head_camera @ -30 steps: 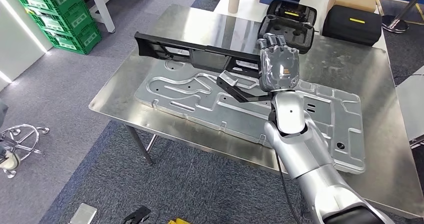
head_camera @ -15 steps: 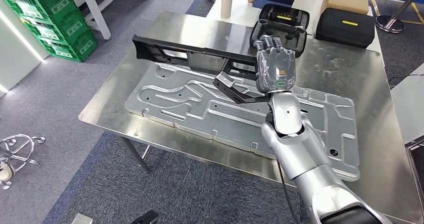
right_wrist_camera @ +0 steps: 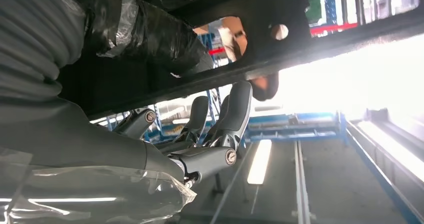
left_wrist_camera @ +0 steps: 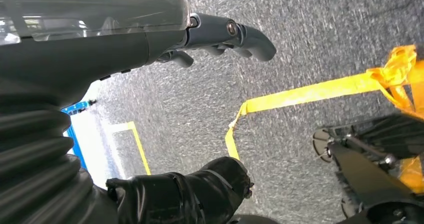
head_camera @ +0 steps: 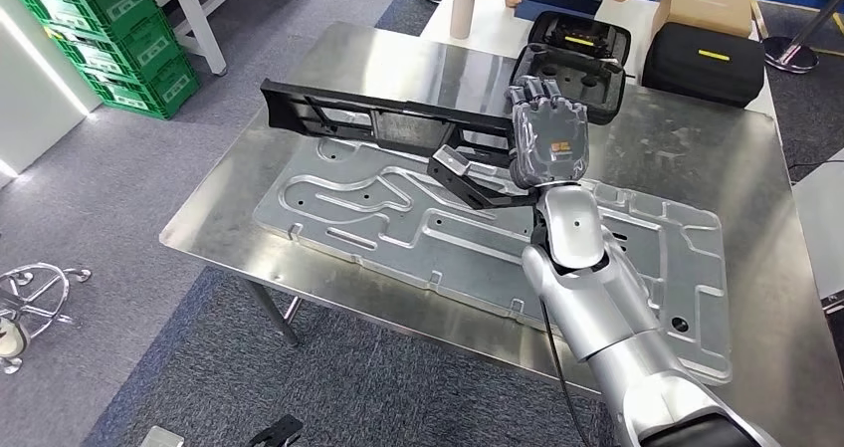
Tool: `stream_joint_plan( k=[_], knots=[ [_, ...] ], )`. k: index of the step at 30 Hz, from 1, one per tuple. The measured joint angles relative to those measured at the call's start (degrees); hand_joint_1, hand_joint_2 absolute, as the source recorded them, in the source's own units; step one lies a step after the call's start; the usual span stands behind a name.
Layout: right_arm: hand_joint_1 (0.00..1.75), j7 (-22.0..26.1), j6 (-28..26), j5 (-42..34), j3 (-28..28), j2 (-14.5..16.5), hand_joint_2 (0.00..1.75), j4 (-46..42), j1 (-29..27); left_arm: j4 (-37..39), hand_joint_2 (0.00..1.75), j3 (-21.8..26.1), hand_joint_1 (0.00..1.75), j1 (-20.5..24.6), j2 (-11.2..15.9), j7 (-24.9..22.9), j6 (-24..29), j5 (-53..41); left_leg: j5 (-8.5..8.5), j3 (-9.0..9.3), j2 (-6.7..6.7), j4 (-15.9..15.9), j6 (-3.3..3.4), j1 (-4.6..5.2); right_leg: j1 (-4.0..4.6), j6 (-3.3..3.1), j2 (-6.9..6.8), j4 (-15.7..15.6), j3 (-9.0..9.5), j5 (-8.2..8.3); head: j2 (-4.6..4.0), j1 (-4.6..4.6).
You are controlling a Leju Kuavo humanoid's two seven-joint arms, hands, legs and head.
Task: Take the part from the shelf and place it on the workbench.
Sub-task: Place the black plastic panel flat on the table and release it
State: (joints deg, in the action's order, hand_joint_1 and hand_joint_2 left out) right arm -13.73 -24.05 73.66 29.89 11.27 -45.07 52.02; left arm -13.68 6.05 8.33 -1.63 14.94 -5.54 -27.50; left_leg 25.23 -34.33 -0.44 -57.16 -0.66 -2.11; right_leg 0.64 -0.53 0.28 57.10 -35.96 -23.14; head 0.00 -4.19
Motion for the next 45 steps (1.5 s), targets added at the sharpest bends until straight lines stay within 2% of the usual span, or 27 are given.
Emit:
stream_joint_plan(
  k=[1,4,6,8,9,10,11,12,14,15,18,20,23,24,25,26,29,30,31,34,35,37,39,40,42,44,45],
  knots=[
    [0.0,0.19,0.47,-0.54,-0.01,0.04,0.0,0.01,0.16,0.01,1.75,-0.02,0.0,0.0,-0.02,-0.04,0.03,0.0,-0.02,-0.02,0.01,0.18,-0.34,0.0,0.15,-0.19,0.0,-0.76,0.41,-0.22,0.0,0.04],
    [0.0,1.13,3.42,-3.09,-0.02,0.13,0.0,0.03,0.33,0.01,1.75,-0.09,0.0,-0.03,-0.03,-0.29,0.06,0.0,0.6,0.17,0.2,-0.14,-1.25,-0.02,-0.1,-0.6,0.06,-2.16,1.46,-0.04,0.0,0.06],
    [0.0,1.57,5.51,-4.77,-0.01,0.18,0.0,0.05,0.62,0.0,1.75,-0.14,0.0,0.05,0.14,-0.6,0.07,0.0,3.37,-1.91,0.33,-5.02,-1.37,0.06,-0.31,-1.01,0.02,-3.01,2.24,0.22,0.0,-0.04],
    [0.0,1.8,6.53,-5.64,0.01,0.21,0.0,0.09,0.87,0.0,0.87,-0.21,0.0,0.01,0.5,-0.79,0.07,0.0,6.46,-5.66,0.35,-12.41,-1.39,0.13,-0.15,-1.34,0.02,-2.97,2.39,0.1,0.0,-0.08],
    [0.0,1.84,6.78,-5.79,0.01,0.22,0.44,0.11,0.86,0.0,0.44,-0.24,0.0,-0.06,0.7,-0.8,0.06,0.0,7.0,-7.03,0.35,-14.88,-1.41,0.14,-0.06,-1.41,0.06,-2.84,2.4,-0.03,0.0,-0.08],
    [0.0,1.84,6.98,-5.93,0.01,0.22,0.87,0.14,0.83,0.0,0.0,-0.27,0.0,-0.14,0.9,-0.8,0.05,0.0,6.43,-7.44,0.35,-15.31,-1.45,0.14,0.0,-1.44,0.11,-2.62,2.41,-0.21,0.0,-0.08],
    [0.0,1.83,7.34,-6.24,0.02,0.23,1.31,0.16,0.85,0.0,0.0,-0.3,0.0,-0.17,1.09,-0.8,0.05,0.0,4.78,-6.75,0.36,-13.54,-1.46,0.15,0.0,-1.38,0.19,-2.26,2.42,-0.48,0.0,-0.09],
    [0.0,1.82,7.81,-6.68,0.02,0.23,1.75,0.17,0.96,0.0,0.0,-0.31,0.0,-0.15,1.22,-0.8,0.03,0.03,2.58,-5.07,0.37,-9.91,-1.47,0.14,-0.02,-1.24,0.27,-1.76,2.42,-0.84,0.0,-0.09],
    [0.0,1.78,9.86,-8.55,0.04,0.24,1.75,0.19,1.37,0.0,0.0,-0.34,0.0,0.0,1.38,-0.77,-0.16,0.22,0.0,-1.79,0.31,-3.15,-1.19,0.2,0.13,-0.75,0.41,-0.61,2.16,-1.62,0.0,-0.05],
    [0.0,1.75,11.04,-9.58,0.05,0.23,1.75,0.2,1.61,0.0,0.0,-0.34,0.0,0.08,1.42,-0.72,-0.29,0.39,-0.23,-1.02,0.26,-1.56,-0.95,0.26,0.22,-0.48,0.46,-0.22,2.0,-1.85,0.0,-0.02],
    [0.0,1.54,15.07,-13.27,0.13,0.11,1.75,0.31,2.09,0.0,0.0,-0.33,0.0,0.06,1.42,-0.38,-0.74,0.84,-0.08,-0.86,0.16,-1.05,0.01,0.34,0.23,0.23,0.51,0.0,1.73,-2.06,0.0,-0.03],
    [0.0,1.32,16.76,-14.95,0.16,0.03,1.75,0.39,2.46,0.0,0.0,-0.33,0.0,0.05,1.14,-0.22,-0.95,1.03,-0.24,-0.77,0.19,-0.85,0.54,0.1,0.1,0.93,0.41,1.95,0.69,-3.41,0.0,0.04],
    [0.0,1.03,18.03,-16.65,0.24,-0.1,1.75,0.59,2.91,0.0,0.0,-0.32,0.0,0.12,0.44,-0.19,-1.04,1.31,-0.25,-0.74,0.2,-0.78,0.98,-0.02,-0.35,1.92,0.23,12.42,-4.4,-8.06,0.0,0.12],
    [0.0,0.93,18.38,-17.19,0.29,-0.21,1.75,0.74,2.93,0.0,0.0,-0.32,0.0,0.09,0.27,-0.19,-1.05,1.38,-0.22,-0.73,0.2,-0.78,1.04,-0.02,-0.49,2.06,0.17,15.86,-6.2,-9.09,0.0,0.11],
    [0.0,0.87,18.73,-17.6,0.34,-0.34,1.75,0.9,2.93,0.0,0.0,-0.32,0.0,0.05,0.15,-0.19,-1.06,1.44,-0.2,-0.71,0.18,-0.78,1.05,-0.01,-0.57,2.05,0.12,17.33,-7.13,-9.09,0.0,0.12],
    [0.0,0.83,19.2,-17.91,0.4,-0.46,1.75,1.06,2.98,0.0,0.0,-0.32,0.0,0.02,0.07,-0.19,-1.09,1.49,-0.17,-0.65,0.14,-0.78,1.03,0.0,-0.6,1.9,0.08,16.57,-6.98,-8.09,0.0,0.12],
    [0.0,0.81,20.83,-18.13,0.64,-0.56,1.75,1.2,3.79,0.0,0.0,-0.32,0.0,0.12,0.03,-0.21,-1.19,1.52,-0.08,-0.4,0.05,-0.74,0.78,0.11,-0.34,0.62,0.02,4.63,-1.37,-2.51,0.0,0.1],
    [0.0,0.81,21.27,-18.14,0.8,-0.55,1.75,1.22,4.24,0.0,0.0,-0.32,0.0,0.18,0.02,-0.23,-1.21,1.53,-0.07,-0.4,0.05,-0.68,0.51,0.14,-0.16,0.23,-0.05,1.53,0.14,-1.63,0.0,0.11],
    [0.0,0.8,21.56,-18.15,0.96,-0.55,1.75,1.25,4.62,0.0,0.0,-0.32,0.0,0.21,0.0,-0.26,-1.23,1.53,-0.08,-0.41,0.06,-0.59,0.21,0.13,0.02,-0.05,-0.11,0.02,0.85,-1.47,0.0,0.08],
    [0.0,0.64,21.85,-18.17,1.3,-0.69,1.75,1.44,4.96,0.0,0.0,-0.32,0.0,0.25,-0.03,-0.28,-1.23,1.53,-0.12,0.01,0.15,0.01,-0.87,0.1,0.02,-0.58,-0.17,-1.16,1.71,-1.23,0.0,0.02],
    [0.0,0.6,21.86,-18.18,1.38,-0.72,1.75,1.51,5.04,0.0,0.0,-0.32,0.0,0.26,-0.02,-0.29,-1.23,1.54,0.45,-0.14,0.2,-0.58,-1.09,0.15,-0.13,-0.85,-0.19,-1.81,2.24,-0.92,0.0,-0.02],
    [0.0,0.56,22.24,-18.28,1.57,-0.7,1.75,1.63,5.27,0.0,0.0,-0.32,0.0,0.29,0.15,-0.37,-1.22,1.58,3.3,-2.32,0.29,-5.5,-1.22,0.24,-0.32,-1.26,-0.24,-2.82,2.98,-0.39,0.0,-0.18],
    [0.0,0.25,23.4,-18.41,1.92,-0.72,1.75,1.87,5.33,0.0,0.0,-0.32,0.0,0.21,0.51,-0.45,-1.23,1.68,6.46,-6.09,0.3,-13.08,-1.27,0.27,-0.18,-1.49,-0.23,-2.88,3.05,-0.37,0.0,-0.27],
    [0.0,-0.01,24.16,-18.45,2.18,-0.74,1.75,2.02,5.27,0.0,0.0,-0.32,0.0,0.14,0.7,-0.46,-1.26,1.75,6.94,-7.39,0.3,-15.45,-1.3,0.27,-0.1,-1.55,-0.2,-2.83,3.05,-0.43,0.0,-0.27],
    [0.0,-0.58,25.79,-18.78,2.75,-0.77,1.75,2.32,5.24,0.0,0.0,-0.32,0.0,0.07,1.0,-0.5,-1.3,1.84,5.11,-7.35,0.31,-14.62,-1.32,0.27,-0.01,-1.54,-0.08,-2.6,3.07,-0.62,0.0,-0.27],
    [0.0,-0.96,28.04,-19.94,3.11,-0.79,0.87,2.57,5.46,0.0,0.0,-0.32,0.0,0.17,1.16,-0.59,-1.32,1.94,1.19,-3.59,0.35,-6.79,-1.16,0.26,-0.01,-1.24,0.03,-2.0,3.12,-1.12,0.0,-0.28],
    [0.0,-1.01,29.07,-20.75,3.21,-0.81,0.44,2.67,5.66,0.0,0.0,-0.32,0.0,0.25,1.19,-0.63,-1.32,2.0,0.13,-2.01,0.35,-3.59,-1.03,0.31,0.07,-1.02,0.07,-1.65,3.02,-1.38,0.0,-0.31]
  ],
)
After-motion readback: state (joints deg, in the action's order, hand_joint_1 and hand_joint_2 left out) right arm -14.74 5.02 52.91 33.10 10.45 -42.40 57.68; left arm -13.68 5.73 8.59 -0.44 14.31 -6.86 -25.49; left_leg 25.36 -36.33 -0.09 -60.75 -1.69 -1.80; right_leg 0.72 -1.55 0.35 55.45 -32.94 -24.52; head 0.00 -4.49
